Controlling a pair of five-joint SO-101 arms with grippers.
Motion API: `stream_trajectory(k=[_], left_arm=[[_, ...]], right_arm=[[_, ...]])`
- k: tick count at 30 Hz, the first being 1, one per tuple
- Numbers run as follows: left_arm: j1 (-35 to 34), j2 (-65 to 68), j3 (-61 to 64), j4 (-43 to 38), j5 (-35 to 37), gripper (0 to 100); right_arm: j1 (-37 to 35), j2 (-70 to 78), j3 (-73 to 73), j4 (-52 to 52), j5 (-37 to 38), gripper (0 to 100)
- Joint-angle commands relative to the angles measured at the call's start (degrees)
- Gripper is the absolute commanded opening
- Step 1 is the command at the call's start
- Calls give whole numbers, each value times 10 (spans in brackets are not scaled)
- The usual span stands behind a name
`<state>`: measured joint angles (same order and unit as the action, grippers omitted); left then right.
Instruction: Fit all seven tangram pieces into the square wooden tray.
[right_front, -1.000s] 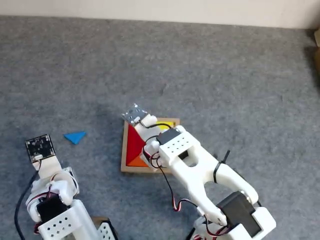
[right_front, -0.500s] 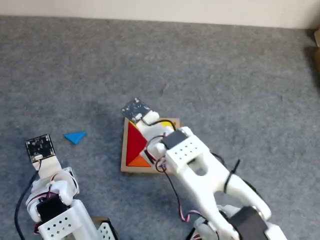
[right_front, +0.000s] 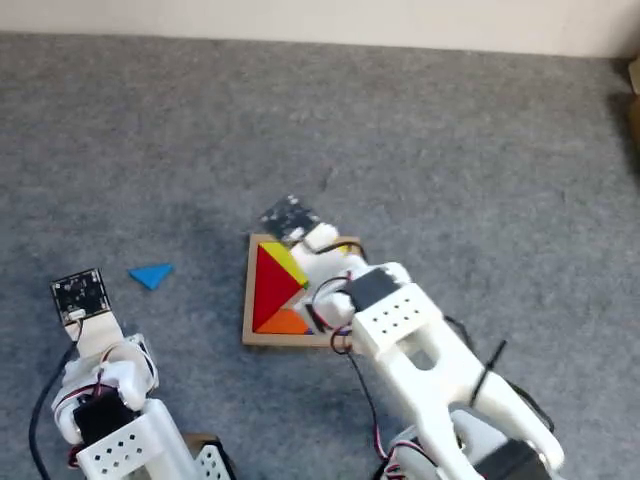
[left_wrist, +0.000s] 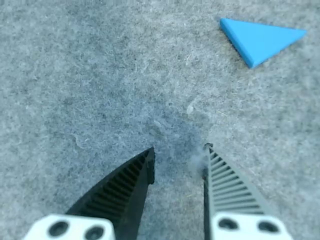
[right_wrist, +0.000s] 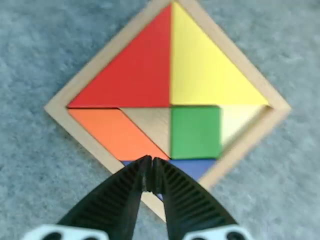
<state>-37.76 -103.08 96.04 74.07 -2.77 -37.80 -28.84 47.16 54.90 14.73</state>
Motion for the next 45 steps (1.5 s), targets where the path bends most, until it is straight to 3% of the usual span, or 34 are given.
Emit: stream_trajectory(k=[1, 8, 16, 23, 34, 45], left_arm=[[-9, -5, 12, 4, 1, 159], [-9, -5, 12, 4, 1, 159], [-6, -6, 12, 11, 3, 159], [-6, -7, 12, 14, 3, 159], [-10, -8, 8, 15, 0, 161], [15, -8, -131, 19, -1, 161]], right_arm=[[53, -78, -1, 51, 4, 18], [175, -184, 38, 97, 3, 19], [225, -333, 167, 98, 2, 19], [312, -502, 266, 98, -108, 17], [375, -770, 450, 108, -107, 16], [374, -754, 487, 131, -107, 15]])
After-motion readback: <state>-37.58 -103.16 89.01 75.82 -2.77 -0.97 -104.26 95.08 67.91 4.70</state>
